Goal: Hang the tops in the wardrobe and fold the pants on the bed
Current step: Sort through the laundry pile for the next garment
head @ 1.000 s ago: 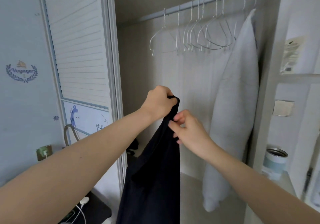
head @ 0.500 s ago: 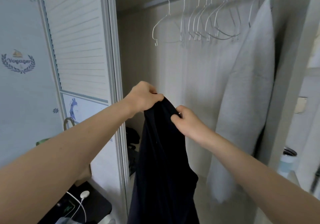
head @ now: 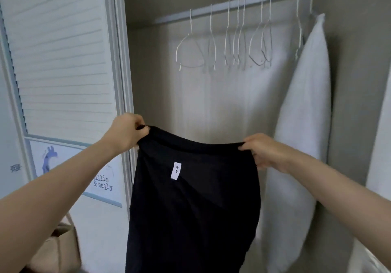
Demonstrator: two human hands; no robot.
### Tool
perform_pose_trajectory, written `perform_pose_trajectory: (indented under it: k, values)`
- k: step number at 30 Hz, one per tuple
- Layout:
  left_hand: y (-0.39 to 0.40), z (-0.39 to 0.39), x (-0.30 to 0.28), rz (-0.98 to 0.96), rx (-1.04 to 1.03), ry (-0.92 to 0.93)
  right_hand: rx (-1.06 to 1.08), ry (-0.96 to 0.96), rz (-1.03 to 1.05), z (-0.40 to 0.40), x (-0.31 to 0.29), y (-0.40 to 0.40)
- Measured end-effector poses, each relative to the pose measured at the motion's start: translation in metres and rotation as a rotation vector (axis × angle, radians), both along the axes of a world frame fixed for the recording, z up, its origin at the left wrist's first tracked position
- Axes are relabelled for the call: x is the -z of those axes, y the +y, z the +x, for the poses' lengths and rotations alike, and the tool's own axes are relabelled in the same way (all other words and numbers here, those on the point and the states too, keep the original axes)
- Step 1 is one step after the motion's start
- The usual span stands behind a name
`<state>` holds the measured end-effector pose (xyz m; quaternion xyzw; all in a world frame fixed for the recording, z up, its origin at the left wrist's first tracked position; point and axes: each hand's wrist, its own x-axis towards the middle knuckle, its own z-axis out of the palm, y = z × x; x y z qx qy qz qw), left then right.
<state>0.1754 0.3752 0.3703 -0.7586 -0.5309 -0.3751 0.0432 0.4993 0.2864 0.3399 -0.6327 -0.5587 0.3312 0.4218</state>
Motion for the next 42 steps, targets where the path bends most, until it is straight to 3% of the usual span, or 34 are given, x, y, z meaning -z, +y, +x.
perform_pose_trajectory:
  k: [4,9,12,15,18,21,24,29,33,39,42]
  values:
    - [0.031,0.004,0.019,-0.030,0.105,0.070,0.019,0.200,0.094,-0.012,-0.032,-0.001]
    - [0.055,0.023,0.033,-0.126,0.163,0.284,0.244,0.088,0.165,-0.022,-0.049,0.006]
    - [0.056,0.031,0.033,-0.306,0.267,0.355,0.153,-0.008,0.267,-0.026,-0.047,0.011]
    - [0.032,0.055,0.026,-0.660,0.735,0.034,0.012,-0.224,0.313,-0.041,-0.043,0.017]
    - [0.008,0.093,0.017,-0.650,0.956,-0.210,-0.056,-0.406,0.413,-0.060,-0.043,0.027]
    - [-0.004,0.120,0.011,-0.612,0.957,-0.379,0.085,-0.625,0.551,-0.063,-0.042,0.036]
    - [0.001,0.127,0.008,-0.577,0.902,-0.388,0.226,-0.655,0.588,-0.051,-0.041,0.036]
    - [0.013,0.136,0.005,-0.398,0.802,-0.436,0.355,-0.908,0.303,-0.035,-0.025,0.029]
    - [0.030,0.136,0.002,-0.167,0.593,-0.533,0.377,-0.816,-0.057,-0.033,-0.008,0.021]
    - [0.064,0.104,-0.005,-0.141,0.396,-0.560,0.331,-0.435,-0.421,-0.031,0.004,0.006]
    - [0.081,0.085,-0.003,-0.120,0.267,-0.427,0.314,-0.159,-0.379,-0.027,0.002,0.002]
